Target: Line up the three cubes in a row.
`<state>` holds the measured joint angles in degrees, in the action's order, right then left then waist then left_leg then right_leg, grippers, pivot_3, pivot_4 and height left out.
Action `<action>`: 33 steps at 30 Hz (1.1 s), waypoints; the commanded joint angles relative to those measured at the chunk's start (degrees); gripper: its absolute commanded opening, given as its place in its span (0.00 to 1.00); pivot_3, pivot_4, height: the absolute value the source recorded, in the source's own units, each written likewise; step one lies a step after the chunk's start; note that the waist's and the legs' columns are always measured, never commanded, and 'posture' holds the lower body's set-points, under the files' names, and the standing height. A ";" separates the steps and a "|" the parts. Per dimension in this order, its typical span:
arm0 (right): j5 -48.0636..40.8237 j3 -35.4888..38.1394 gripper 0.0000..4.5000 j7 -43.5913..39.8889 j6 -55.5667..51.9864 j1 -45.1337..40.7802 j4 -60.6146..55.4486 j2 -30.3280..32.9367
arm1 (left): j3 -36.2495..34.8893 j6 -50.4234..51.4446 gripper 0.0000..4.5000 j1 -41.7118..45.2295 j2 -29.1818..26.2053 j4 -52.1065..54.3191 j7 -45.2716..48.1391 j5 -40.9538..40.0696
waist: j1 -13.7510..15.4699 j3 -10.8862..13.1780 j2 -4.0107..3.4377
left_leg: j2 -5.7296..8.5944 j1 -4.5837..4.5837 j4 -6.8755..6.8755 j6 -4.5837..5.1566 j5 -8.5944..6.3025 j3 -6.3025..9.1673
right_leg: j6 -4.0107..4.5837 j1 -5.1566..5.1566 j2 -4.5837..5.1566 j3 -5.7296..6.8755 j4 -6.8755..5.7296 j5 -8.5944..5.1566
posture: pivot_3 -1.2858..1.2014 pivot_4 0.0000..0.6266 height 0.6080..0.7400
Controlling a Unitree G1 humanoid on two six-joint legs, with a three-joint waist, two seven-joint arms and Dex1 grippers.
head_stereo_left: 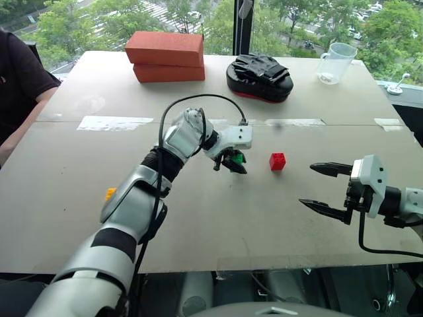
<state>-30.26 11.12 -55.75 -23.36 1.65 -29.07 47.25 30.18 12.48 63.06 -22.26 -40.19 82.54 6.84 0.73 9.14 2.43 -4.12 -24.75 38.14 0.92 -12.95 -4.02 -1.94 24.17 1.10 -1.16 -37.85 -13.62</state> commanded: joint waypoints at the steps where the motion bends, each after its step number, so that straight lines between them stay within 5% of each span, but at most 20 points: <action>1: -0.36 1.38 1.00 0.72 0.98 0.49 -2.16 -0.22 | -0.01 -2.26 0.30 2.84 1.52 -1.53 -0.34 1.66 | 0.04 0.00 0.00 | 0.00 -0.01 0.00 0.00 0.00 0.01 | 0.00 0.00 -0.01 0.01 0.00 0.00 | 0.52 0.24 1.00; 33: 0.38 1.01 1.00 2.56 0.56 1.51 -3.57 -0.17 | -1.15 3.12 0.30 2.48 3.76 -1.36 -3.54 5.11 | 0.03 0.00 0.00 | -0.01 -0.02 0.05 0.00 0.00 0.06 | 0.00 -0.01 -0.05 0.00 -0.03 0.00 | 0.52 0.24 1.00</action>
<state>-29.50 11.11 -53.33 -23.37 3.25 -31.00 46.79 29.82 15.87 65.22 -18.55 -44.11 78.51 12.21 0.76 9.14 2.42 -4.13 -24.77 38.19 0.92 -12.95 -3.97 -1.94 24.16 1.05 -1.16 -37.89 -13.62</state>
